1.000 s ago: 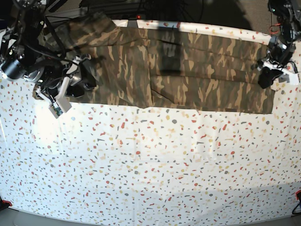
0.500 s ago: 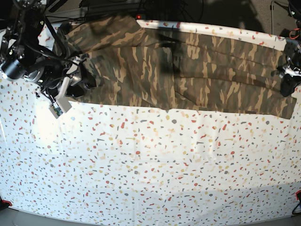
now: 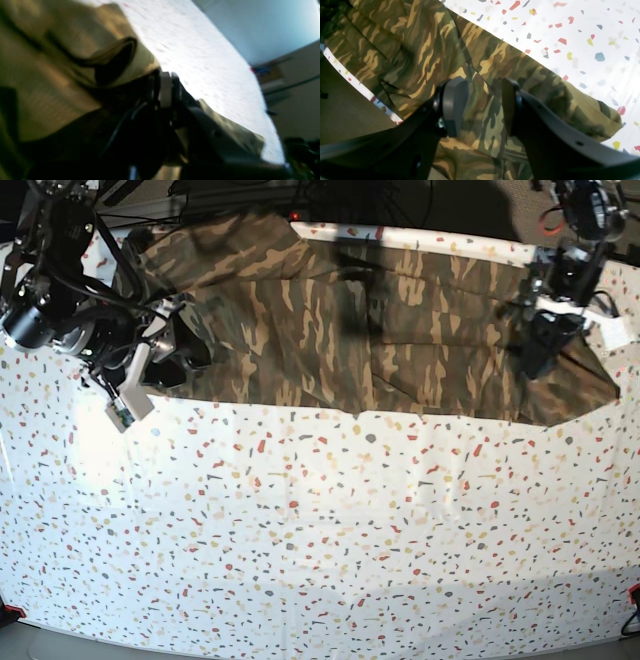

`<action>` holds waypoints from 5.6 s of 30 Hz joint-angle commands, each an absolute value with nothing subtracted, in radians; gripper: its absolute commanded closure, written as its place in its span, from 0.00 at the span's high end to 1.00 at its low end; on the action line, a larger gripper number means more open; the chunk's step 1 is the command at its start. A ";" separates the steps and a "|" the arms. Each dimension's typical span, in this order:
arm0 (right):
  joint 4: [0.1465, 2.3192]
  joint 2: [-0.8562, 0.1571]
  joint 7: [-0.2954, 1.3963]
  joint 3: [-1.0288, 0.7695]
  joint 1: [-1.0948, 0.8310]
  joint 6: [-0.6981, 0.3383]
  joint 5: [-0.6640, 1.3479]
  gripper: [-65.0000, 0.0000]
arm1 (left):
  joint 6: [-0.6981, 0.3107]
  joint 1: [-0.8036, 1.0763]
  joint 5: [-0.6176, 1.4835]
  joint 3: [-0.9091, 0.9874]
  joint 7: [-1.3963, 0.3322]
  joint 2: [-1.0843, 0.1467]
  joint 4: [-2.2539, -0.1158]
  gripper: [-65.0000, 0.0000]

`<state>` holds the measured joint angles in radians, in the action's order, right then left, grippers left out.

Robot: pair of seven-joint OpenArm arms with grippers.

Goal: Fold the T-shirt properly
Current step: 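Lift the strip end with the left gripper and fold it toward the right gripper, then lower the folded end onto the shirt and open the left gripper, then withdraw both grippers from the folded shirt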

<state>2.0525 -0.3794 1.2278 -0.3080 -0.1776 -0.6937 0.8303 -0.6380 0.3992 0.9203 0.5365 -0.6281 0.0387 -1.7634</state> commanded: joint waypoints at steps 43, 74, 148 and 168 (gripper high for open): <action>2.065 -0.391 1.194 -0.314 -0.169 -0.698 0.841 0.41 | -0.698 0.255 0.750 -0.348 -0.645 0.091 -1.790 0.41; 2.035 -0.393 1.167 -0.314 -0.169 -0.698 0.736 0.41 | -0.362 0.205 0.226 -0.346 -0.719 -0.117 -2.062 0.41; 1.951 -0.403 1.202 -0.314 -0.167 -0.698 0.738 0.41 | -0.502 -0.007 0.419 -0.213 -0.685 0.029 -1.679 0.36; 1.684 -0.667 1.295 -0.522 -0.268 -0.698 0.933 0.41 | -0.645 0.283 0.530 0.216 -0.516 -0.185 -1.679 0.36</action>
